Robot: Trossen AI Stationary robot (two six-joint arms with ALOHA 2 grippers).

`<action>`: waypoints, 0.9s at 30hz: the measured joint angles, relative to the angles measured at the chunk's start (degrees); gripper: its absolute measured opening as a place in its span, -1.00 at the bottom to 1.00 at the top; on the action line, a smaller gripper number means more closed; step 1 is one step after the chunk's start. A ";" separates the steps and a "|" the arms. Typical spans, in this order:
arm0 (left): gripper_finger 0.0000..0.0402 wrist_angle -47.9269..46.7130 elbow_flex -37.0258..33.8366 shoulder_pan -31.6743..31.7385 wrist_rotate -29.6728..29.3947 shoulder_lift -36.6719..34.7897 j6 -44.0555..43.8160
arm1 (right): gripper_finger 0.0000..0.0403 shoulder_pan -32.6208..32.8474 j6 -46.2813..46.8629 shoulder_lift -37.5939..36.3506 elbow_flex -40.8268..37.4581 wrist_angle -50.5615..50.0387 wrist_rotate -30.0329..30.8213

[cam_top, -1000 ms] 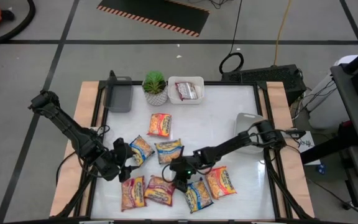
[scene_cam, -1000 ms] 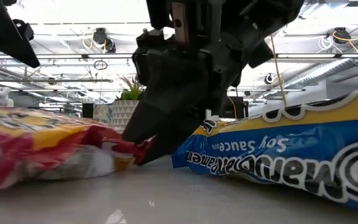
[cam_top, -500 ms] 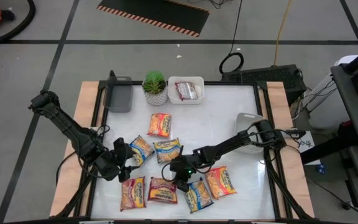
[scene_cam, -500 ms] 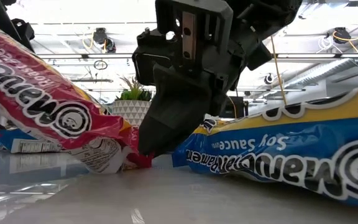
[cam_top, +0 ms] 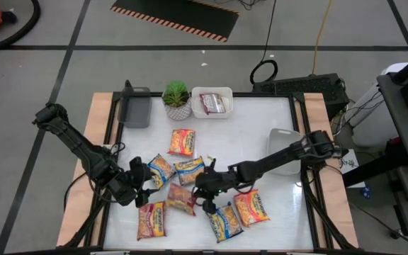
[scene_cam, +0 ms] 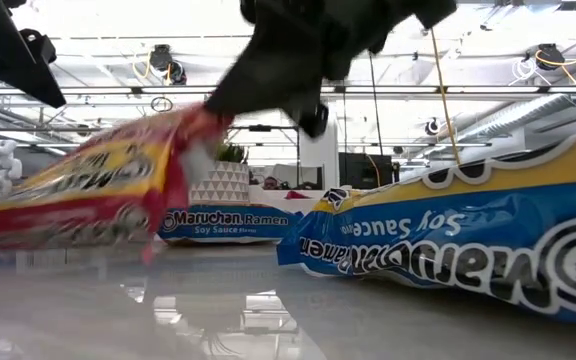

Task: Sort Maruchan noodles
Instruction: Put the right red noodle pack into the white bin

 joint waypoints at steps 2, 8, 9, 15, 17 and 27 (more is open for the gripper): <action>0.60 0.04 0.00 0.00 -0.02 0.00 -0.32 | -1.00 0.73 -0.84 -1.93 0.01 -0.32 3.03; 0.60 0.57 0.00 0.00 -0.19 0.00 -0.48 | -1.00 3.21 -3.60 -6.53 0.04 -1.05 11.67; 0.60 0.70 0.00 0.00 -0.47 0.00 -0.27 | -1.00 3.68 -4.10 -7.26 0.04 -1.21 12.88; 0.60 3.76 0.00 0.00 -4.30 0.00 3.64 | -1.00 5.32 -5.80 -9.27 0.04 -1.17 17.21; 0.60 6.42 0.00 0.00 -4.72 0.00 6.33 | -1.00 5.48 -5.83 -9.35 0.04 -0.94 18.16; 0.60 22.01 -1.10 -0.96 -5.00 0.00 22.85 | -1.00 5.66 -6.89 -9.60 0.04 0.09 18.26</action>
